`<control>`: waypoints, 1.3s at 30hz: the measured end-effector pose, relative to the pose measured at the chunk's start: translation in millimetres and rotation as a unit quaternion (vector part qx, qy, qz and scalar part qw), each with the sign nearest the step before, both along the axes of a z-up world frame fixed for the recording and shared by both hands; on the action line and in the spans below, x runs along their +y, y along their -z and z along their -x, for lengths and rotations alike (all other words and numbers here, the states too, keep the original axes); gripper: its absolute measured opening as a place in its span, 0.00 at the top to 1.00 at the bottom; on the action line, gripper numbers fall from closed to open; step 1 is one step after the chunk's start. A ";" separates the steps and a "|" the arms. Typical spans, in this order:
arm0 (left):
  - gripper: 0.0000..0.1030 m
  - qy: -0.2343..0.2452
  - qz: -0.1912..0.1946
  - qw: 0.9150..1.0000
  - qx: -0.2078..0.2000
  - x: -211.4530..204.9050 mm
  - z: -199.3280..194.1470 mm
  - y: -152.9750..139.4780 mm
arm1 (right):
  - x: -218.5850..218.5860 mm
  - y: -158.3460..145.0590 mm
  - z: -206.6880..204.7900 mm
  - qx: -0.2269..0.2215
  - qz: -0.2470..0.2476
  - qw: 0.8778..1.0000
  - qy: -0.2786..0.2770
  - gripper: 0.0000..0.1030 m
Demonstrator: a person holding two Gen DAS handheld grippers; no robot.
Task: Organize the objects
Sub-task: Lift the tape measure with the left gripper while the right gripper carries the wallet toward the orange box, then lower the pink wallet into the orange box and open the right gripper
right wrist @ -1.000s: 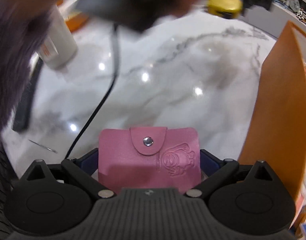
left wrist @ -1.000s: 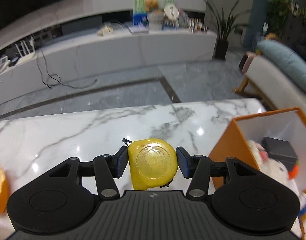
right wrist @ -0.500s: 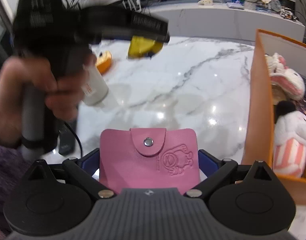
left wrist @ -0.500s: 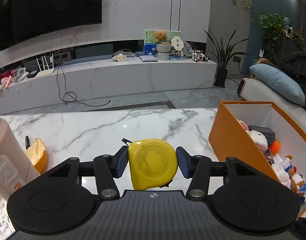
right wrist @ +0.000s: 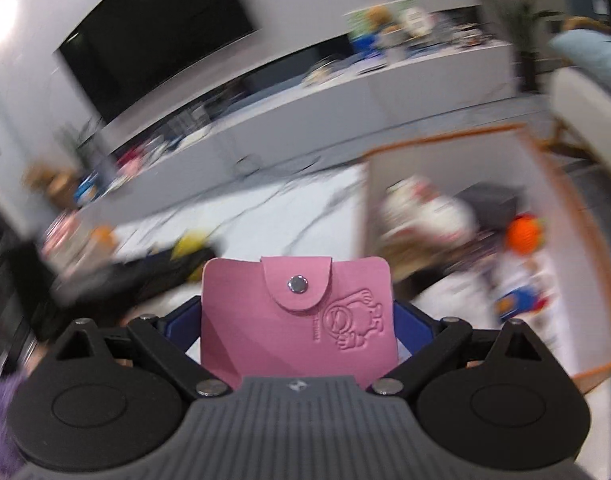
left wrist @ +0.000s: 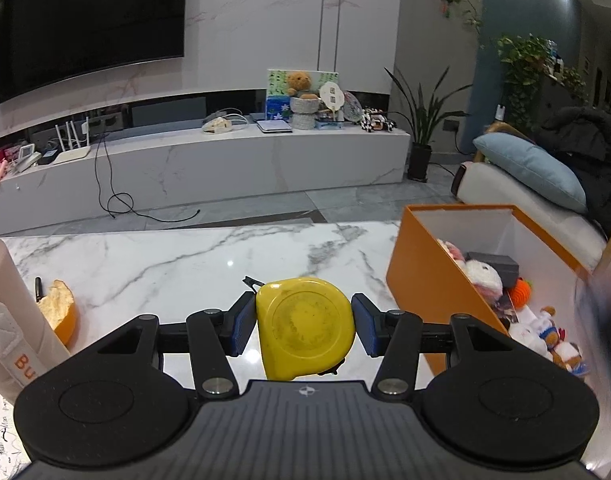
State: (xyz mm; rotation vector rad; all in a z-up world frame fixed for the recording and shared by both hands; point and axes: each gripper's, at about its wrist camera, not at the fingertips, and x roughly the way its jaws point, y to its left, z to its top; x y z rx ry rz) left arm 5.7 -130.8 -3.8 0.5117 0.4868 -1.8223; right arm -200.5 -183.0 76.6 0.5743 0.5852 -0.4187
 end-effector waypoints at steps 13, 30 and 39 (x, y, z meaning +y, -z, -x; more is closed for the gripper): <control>0.42 0.018 0.003 1.000 -0.013 12.2 14.5 1.1 | -124.1 56.6 -33.2 0.171 -0.003 0.979 0.114 0.07; 0.42 0.095 0.010 0.995 -0.018 6.9 103.7 -31.4 | -89.9 55.8 6.3 0.118 0.042 0.975 0.185 0.03; 0.41 0.136 -0.030 0.989 -0.052 -8.7 158.9 -10.2 | -95.0 40.6 33.1 0.065 0.073 0.968 0.229 0.01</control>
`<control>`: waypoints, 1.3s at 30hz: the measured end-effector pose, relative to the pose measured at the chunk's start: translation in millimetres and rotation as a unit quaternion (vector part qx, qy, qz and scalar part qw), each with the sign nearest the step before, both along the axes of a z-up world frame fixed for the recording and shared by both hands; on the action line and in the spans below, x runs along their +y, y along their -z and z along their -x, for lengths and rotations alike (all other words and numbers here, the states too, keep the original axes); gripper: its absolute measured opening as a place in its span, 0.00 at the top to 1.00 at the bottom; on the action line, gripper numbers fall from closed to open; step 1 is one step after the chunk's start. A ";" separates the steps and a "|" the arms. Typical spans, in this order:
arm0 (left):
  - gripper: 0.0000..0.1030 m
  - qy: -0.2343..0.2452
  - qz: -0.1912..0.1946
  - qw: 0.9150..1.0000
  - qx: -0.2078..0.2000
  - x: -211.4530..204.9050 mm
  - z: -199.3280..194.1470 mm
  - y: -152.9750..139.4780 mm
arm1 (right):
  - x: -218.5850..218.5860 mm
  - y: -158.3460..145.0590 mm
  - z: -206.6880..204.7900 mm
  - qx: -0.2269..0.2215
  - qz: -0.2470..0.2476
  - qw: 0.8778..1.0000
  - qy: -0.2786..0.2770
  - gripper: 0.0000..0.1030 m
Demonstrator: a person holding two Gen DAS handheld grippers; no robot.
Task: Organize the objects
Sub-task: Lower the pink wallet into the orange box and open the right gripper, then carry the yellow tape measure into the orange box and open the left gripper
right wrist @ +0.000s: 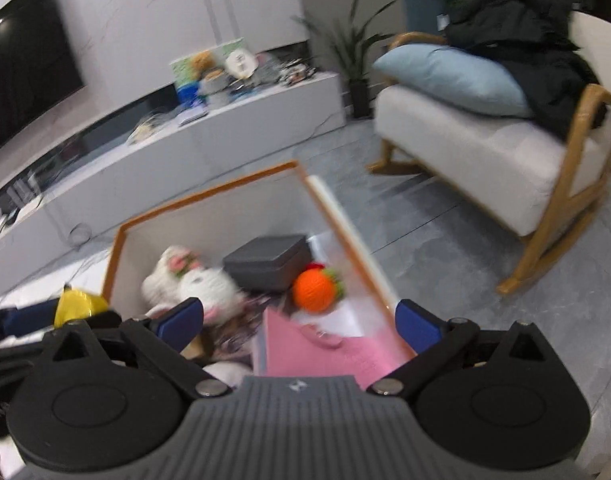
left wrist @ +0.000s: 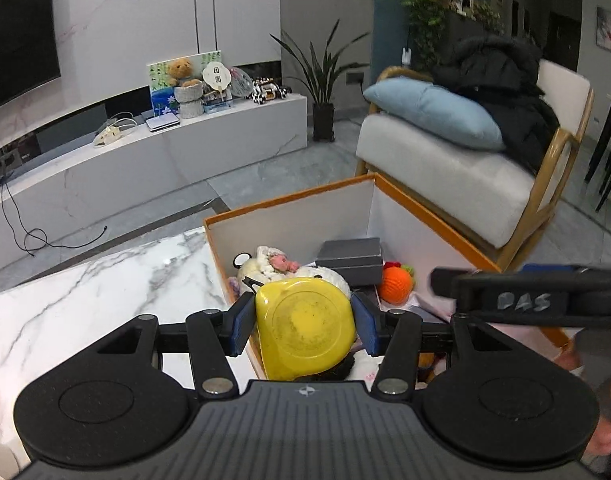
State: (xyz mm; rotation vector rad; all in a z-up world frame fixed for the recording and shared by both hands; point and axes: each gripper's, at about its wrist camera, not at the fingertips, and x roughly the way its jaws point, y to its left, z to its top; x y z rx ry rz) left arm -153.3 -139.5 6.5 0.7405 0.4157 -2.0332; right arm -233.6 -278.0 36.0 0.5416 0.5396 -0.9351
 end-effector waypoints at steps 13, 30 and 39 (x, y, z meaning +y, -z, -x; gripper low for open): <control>0.37 0.024 -0.014 0.997 -0.073 -6.3 31.2 26.0 | -2.4 -10.7 25.7 -0.074 0.016 0.997 0.010 0.01; 0.06 -0.015 0.057 0.997 -0.039 20.8 4.3 -6.4 | 29.2 -27.1 19.3 -0.050 0.098 0.994 -0.006 0.01; 0.07 -0.068 0.080 0.994 -0.026 67.6 -74.8 -6.4 | 104.5 -19.7 6.9 -0.034 0.114 0.993 -0.010 0.01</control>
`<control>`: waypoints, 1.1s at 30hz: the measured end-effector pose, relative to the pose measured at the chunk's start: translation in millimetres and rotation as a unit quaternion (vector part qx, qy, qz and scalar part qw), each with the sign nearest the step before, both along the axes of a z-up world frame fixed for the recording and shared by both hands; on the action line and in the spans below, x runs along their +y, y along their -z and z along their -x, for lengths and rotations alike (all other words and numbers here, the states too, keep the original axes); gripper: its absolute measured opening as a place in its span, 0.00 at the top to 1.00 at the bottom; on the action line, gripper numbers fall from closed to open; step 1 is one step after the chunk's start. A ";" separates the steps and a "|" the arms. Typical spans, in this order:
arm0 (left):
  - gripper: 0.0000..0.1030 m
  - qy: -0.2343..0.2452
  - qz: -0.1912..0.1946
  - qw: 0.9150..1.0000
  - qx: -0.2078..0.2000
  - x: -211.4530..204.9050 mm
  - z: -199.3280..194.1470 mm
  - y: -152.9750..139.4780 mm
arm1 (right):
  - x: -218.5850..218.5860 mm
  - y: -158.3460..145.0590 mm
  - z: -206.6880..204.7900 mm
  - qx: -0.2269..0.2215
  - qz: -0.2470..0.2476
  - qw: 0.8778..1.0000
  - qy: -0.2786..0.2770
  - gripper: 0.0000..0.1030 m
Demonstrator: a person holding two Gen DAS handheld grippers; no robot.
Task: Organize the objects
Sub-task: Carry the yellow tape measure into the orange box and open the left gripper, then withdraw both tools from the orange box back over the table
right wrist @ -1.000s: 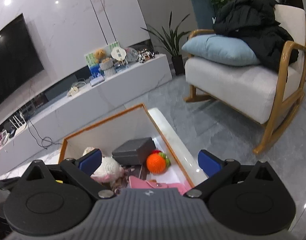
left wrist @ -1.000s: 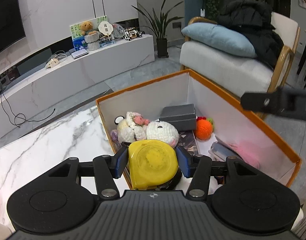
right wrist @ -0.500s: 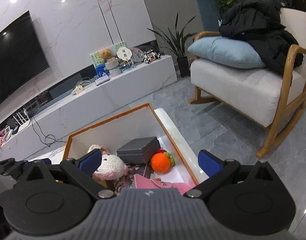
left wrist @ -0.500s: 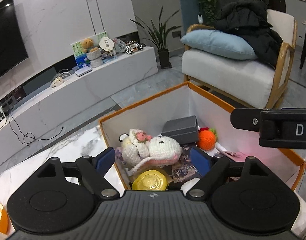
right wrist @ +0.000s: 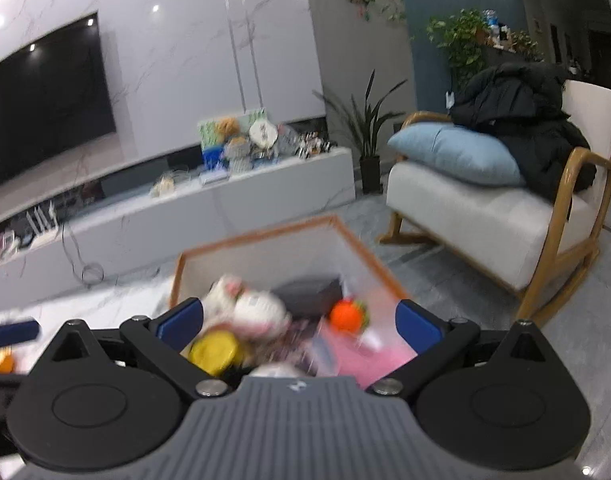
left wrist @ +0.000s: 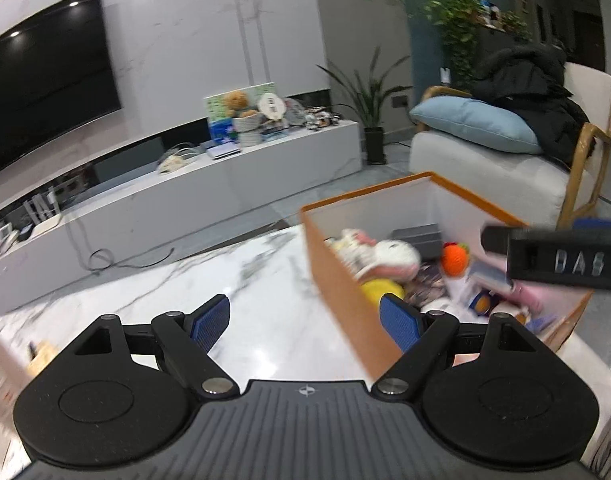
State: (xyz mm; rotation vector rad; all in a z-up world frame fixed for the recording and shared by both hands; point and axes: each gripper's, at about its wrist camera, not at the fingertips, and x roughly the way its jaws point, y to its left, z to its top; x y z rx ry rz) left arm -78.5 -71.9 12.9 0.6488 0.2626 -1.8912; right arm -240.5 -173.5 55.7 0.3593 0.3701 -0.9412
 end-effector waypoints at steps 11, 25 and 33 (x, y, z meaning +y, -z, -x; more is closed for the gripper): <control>0.07 -0.065 -0.005 0.996 0.059 23.6 -63.4 22.2 | 76.6 16.7 -15.8 0.029 0.035 0.999 -0.013 0.01; 0.08 -0.074 0.003 0.995 0.072 30.7 -75.2 26.5 | 88.8 27.0 -30.0 0.058 0.041 0.997 -0.030 0.01; 0.08 -0.070 0.002 0.995 0.077 31.2 -76.2 28.1 | 89.5 28.6 -31.4 0.061 0.039 0.997 -0.033 0.01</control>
